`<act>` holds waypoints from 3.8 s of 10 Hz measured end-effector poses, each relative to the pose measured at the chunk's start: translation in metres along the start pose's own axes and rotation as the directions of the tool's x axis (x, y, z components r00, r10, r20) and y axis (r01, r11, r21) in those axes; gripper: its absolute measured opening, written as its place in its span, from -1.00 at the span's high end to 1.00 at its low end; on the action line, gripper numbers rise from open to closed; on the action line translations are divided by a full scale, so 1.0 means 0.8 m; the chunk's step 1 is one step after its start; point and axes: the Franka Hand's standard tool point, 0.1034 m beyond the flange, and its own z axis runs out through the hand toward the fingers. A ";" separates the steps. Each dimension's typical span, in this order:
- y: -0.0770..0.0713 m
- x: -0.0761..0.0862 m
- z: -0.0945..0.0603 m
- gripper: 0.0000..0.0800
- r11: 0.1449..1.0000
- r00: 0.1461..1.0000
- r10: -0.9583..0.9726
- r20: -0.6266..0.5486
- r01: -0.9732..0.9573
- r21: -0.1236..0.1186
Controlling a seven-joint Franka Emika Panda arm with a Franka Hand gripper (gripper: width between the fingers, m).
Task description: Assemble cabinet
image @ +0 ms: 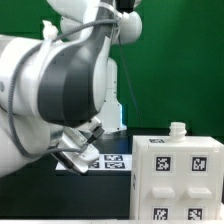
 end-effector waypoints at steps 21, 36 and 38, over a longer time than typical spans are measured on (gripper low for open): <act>-0.041 0.043 -0.033 0.28 0.743 0.837 0.537 0.106 -0.529 0.409; -0.056 0.047 -0.023 -0.70 0.634 0.700 0.694 0.169 -0.706 0.318; -0.056 0.047 -0.023 -0.94 0.634 0.700 0.694 0.169 -0.706 0.318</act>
Offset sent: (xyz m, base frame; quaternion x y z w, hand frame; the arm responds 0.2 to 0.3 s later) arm 0.0000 0.0000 0.0000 0.1938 0.0000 0.0000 0.9810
